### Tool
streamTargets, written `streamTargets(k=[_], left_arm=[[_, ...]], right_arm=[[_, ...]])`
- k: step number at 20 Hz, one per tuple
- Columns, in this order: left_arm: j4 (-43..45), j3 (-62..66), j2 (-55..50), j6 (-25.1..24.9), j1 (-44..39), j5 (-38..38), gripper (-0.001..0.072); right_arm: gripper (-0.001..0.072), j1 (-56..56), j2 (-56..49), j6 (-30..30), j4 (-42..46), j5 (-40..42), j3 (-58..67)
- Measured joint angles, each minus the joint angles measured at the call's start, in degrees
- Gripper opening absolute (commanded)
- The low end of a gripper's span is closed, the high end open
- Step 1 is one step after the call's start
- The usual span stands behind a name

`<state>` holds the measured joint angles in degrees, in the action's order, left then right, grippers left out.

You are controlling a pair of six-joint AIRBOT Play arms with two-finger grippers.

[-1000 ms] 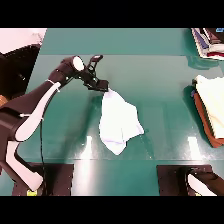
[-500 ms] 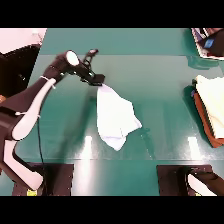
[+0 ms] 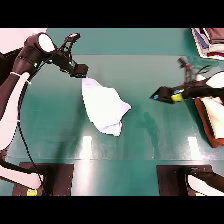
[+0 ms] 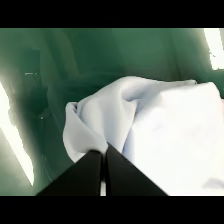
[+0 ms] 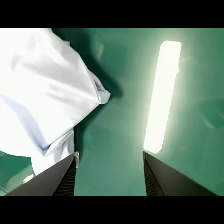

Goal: Fold the shirts.

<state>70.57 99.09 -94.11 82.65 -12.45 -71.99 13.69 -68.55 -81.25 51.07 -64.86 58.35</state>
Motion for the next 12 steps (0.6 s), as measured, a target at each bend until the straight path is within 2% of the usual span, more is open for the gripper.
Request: streamTargets(k=[6, 12], left_arm=[[0.9, 0.0, 0.4, -0.2, 0.2, -0.5, 0.0023], [1.4, 0.0, 0.4, -0.3, 0.2, -0.6, 0.0024]], right_arm=[[0.0474, 7.3, -15.1, 8.6, -8.8, 5.9, 0.5], [0.0464, 11.7, -24.6, 11.3, -10.0, 7.3, 7.6]])
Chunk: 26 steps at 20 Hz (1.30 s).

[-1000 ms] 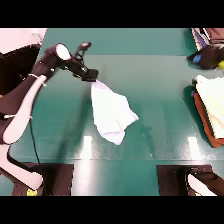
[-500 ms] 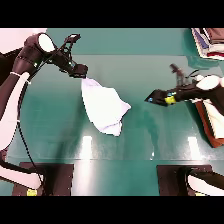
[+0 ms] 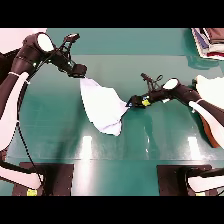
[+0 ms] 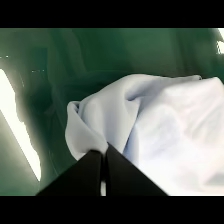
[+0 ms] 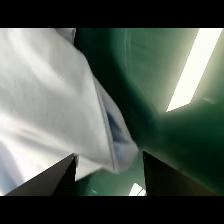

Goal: Fold the shirts.

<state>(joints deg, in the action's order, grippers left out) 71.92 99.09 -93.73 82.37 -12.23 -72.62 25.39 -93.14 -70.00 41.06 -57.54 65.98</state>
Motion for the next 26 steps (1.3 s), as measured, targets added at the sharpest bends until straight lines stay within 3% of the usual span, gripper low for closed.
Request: streamTargets(k=[1, 2, 3, 4, 9, 15, 21, 26], left_arm=[[0.0, 0.0, 0.0, -0.1, 0.0, 0.0, 0.0023], [0.1, 0.0, 0.0, -0.2, 0.0, 0.0, 0.0024], [0.1, 0.0, 0.0, -0.2, 0.0, 0.0, 0.0023], [0.1, 0.0, 0.0, -0.2, 0.0, 0.0, 0.0023], [0.1, 0.1, 2.4, -0.1, 0.0, 0.1, 0.0022], [-0.4, 0.1, 19.8, 0.1, 0.0, 2.4, 0.0023], [-5.7, 0.2, 39.6, 0.9, 0.0, 4.8, 0.0021], [-8.4, 0.3, 45.4, 1.6, 0.0, 6.6, 0.0021]], right_arm=[[0.0423, 0.2, -0.7, 0.2, 0.0, 0.1, 0.9], [0.033, 0.4, -1.3, 0.3, 0.2, 0.4, 1.8], [0.0139, 0.6, -1.8, 0.3, 0.4, 0.4, 2.4], [0.002, 0.7, -2.1, 0.7, 0.6, 0.4, 3.1], [0.0016, 1.0, -1.3, 2.9, 1.4, -2.3, 8.0], [0.0016, -2.6, 12.3, 3.1, 6.3, -7.2, 20.5], [0.0014, -4.7, 27.0, 0.1, 11.0, -11.9, 33.2], [0.0014, -4.4, 31.7, -4.2, 17.7, -13.6, 39.8]])
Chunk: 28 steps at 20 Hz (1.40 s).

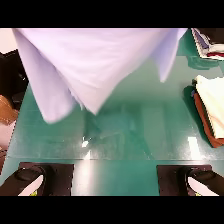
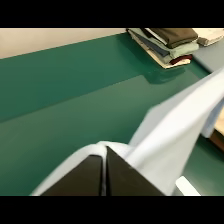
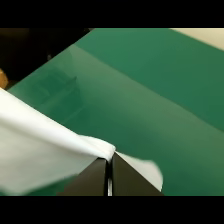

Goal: Fold the shirts.

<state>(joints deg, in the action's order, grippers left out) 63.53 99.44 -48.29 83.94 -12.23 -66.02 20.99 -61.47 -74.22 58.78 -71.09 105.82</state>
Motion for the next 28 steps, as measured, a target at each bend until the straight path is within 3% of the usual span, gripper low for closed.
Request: streamTargets(k=[3, 7, 10, 15, 16, 17, 18, 23, 28], left_arm=[[-0.4, 0.0, -2.4, 0.0, 0.0, -1.0, 0.0022], [-0.1, -2.3, -11.5, -0.3, 0.0, -9.8, 0.0022], [0.4, -10.8, -17.4, -1.4, 0.0, -14.1, 0.0022], [0.3, -31.7, -21.0, -3.3, -2.5, -12.0, 0.0027], [0.2, -34.3, -21.2, -3.6, -3.2, -11.5, 0.014], [0.2, -36.4, -21.4, -3.9, -3.7, -11.1, 0.0424], [0.3, -37.6, -21.4, -4.2, -3.9, -10.6, 0.0569], [0.6, -32.6, -21.3, -4.8, -3.2, -9.5, 0.0564], [4.4, -24.6, -22.4, -3.7, 2.5, -3.7, 0.0564]], right_arm=[[0.0014, 0.1, -3.0, -3.0, 1.6, -2.3, 2.4], [0.0014, 0.1, -10.6, -5.9, 2.4, -8.0, -0.8], [0.0014, 0.1, -14.6, -6.7, 2.7, -10.4, -8.1], [0.0014, -0.5, -16.7, -7.2, 2.7, -9.8, -19.1], [0.0014, -0.6, -16.8, -7.3, 2.6, -9.7, -20.3], [0.0015, -0.7, -16.9, -7.3, 2.7, -9.5, -21.2], [0.0015, -0.8, -17.0, -7.3, 2.7, -9.2, -21.9], [0.0015, -1.0, -17.1, -7.3, 2.8, -8.2, -23.3], [0.0015, -1.0, -17.1, -7.2, 2.7, -7.8, -23.6]])
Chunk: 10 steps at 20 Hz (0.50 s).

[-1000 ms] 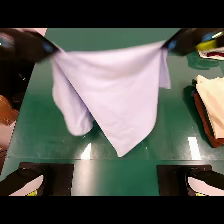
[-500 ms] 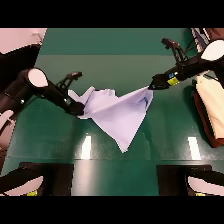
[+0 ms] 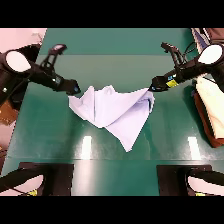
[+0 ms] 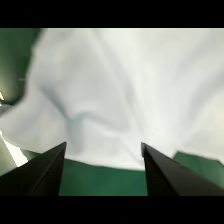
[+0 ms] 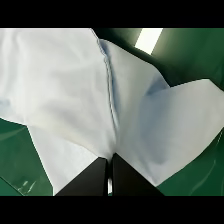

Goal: Fold the shirts.

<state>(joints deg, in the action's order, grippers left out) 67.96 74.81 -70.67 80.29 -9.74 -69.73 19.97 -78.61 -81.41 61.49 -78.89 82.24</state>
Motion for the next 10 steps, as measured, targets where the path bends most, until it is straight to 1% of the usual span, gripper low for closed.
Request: streamTargets(k=[4, 10], left_arm=[[1.8, 1.5, -6.2, 1.3, 3.2, 0.7, 0.0564], [3.4, 2.1, -16.7, 2.0, 4.2, -2.4, 0.0563]], right_arm=[[0.0015, 0.0, 0.0, 0.0, 0.0, 0.7, 0.0], [0.0015, 0.0, 0.0, 0.0, 0.0, 0.9, 0.0]])
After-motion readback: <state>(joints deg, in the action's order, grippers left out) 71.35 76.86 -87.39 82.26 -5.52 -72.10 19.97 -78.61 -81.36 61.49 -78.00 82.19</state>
